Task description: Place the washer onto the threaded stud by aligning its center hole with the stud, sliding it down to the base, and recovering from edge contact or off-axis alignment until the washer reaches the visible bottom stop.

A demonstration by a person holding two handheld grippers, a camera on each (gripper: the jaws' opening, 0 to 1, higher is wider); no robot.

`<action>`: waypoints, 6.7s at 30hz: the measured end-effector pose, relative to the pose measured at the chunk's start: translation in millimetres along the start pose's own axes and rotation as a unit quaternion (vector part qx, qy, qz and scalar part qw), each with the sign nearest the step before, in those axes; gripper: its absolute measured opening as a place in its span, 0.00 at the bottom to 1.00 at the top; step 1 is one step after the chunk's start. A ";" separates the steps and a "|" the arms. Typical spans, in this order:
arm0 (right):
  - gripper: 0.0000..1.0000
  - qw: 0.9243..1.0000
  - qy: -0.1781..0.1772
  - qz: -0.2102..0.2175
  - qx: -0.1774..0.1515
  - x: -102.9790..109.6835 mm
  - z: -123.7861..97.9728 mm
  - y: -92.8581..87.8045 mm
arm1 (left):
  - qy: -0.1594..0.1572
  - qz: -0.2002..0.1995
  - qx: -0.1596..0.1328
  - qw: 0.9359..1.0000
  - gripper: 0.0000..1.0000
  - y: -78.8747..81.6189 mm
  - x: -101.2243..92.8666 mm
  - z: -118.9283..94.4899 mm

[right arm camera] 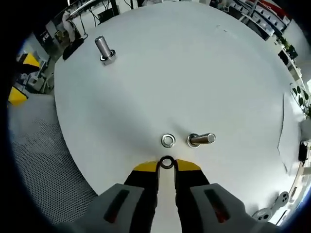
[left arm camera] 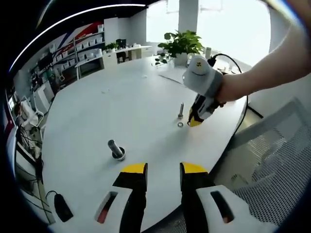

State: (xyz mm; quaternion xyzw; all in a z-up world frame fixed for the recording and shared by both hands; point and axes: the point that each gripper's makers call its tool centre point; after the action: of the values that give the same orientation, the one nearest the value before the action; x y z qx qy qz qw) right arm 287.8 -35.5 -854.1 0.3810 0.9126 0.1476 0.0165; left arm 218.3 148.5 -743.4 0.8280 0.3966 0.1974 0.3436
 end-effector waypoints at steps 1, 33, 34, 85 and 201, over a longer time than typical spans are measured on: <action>0.14 1.000 0.000 0.002 -0.002 -1.5 -3.0 0.7 | -0.001 0.001 -0.001 1.000 0.25 0.7 -0.3 0.2; 0.14 0.997 -0.037 0.000 -0.063 -25.2 -48.5 18.4 | -0.009 0.004 -0.002 1.000 0.24 0.8 -4.0 0.0; 0.14 0.997 -0.040 -0.003 -0.066 -25.7 -50.0 20.8 | -0.009 0.004 -0.002 1.000 0.24 1.0 -4.1 -0.1; 0.14 1.000 -0.015 -0.012 -0.018 -31.8 2.4 29.0 | -0.011 0.000 0.005 1.000 0.23 -2.7 -3.3 0.6; 0.14 1.000 0.009 0.006 -0.025 6.2 1.9 3.0 | -0.034 0.017 0.002 0.999 0.22 -1.6 -16.7 -0.4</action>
State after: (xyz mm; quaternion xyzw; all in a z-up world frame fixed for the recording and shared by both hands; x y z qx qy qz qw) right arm 285.7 -28.7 -854.6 0.3842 0.9067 0.1734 0.0170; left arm 207.0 136.1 -745.2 0.8417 0.3710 0.1744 0.3513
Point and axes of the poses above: the point that each gripper's makers call its tool centre point, and the gripper's own axes: z roughly forward along the fingers, x roughly to its left, y roughly out of its top, and after that the axes turned 7 degrees about y, right-handed
